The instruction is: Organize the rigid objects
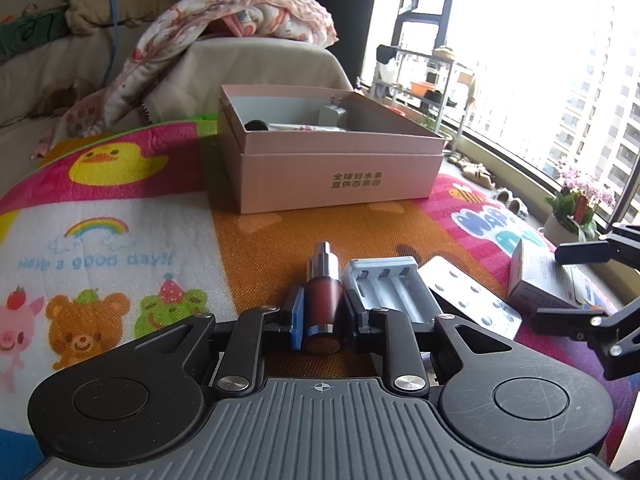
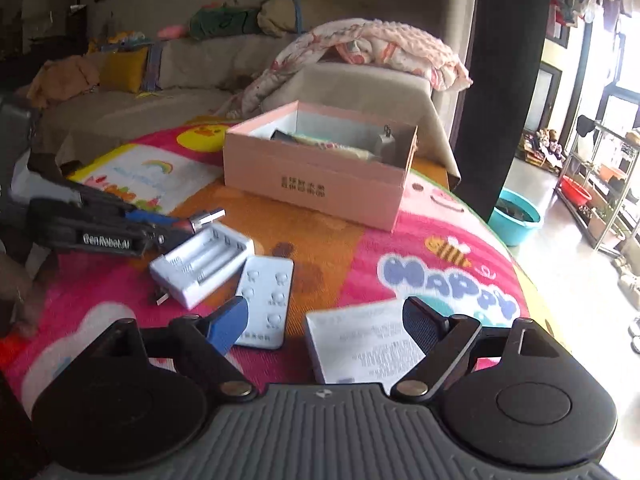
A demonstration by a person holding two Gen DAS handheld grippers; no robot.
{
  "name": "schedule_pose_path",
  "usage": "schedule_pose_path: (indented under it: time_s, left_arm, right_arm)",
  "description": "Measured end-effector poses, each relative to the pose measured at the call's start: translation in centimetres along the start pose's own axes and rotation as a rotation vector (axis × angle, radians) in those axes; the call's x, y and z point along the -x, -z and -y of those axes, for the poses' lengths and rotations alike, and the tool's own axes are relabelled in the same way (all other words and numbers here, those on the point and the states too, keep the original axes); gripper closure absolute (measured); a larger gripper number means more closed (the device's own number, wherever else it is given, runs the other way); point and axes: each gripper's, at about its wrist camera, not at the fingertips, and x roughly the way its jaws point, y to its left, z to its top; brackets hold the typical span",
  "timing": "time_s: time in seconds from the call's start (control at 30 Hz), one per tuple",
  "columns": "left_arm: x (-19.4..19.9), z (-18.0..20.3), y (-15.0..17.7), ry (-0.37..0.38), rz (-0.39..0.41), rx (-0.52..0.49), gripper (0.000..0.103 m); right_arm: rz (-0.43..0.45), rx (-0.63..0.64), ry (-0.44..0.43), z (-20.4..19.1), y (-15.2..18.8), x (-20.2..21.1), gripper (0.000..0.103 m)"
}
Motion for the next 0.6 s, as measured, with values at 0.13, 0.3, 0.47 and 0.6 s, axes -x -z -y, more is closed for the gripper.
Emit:
schedule_pose_path:
  time_s: [0.13,0.3,0.47,0.6]
  left_arm:
    - [0.0,0.0,0.0,-0.003,-0.001,-0.004,0.078]
    - [0.0,0.0,0.0,-0.004,0.000,-0.006,0.078]
    - [0.0,0.1,-0.1,-0.006,0.000,-0.007,0.078]
    - [-0.5,0.2,-0.7,-0.017,-0.010,-0.012,0.078]
  right_arm:
    - [0.023,0.039,0.059,0.1,0.9,-0.1,0.018]
    - [0.032,0.017,0.090,1.0,0.7,-0.6,0.018]
    - [-0.016,-0.065,0.050,2.7,0.9,-2.0,0.017]
    - [-0.015,-0.103,0.015,3.1,0.7,-2.0,0.019]
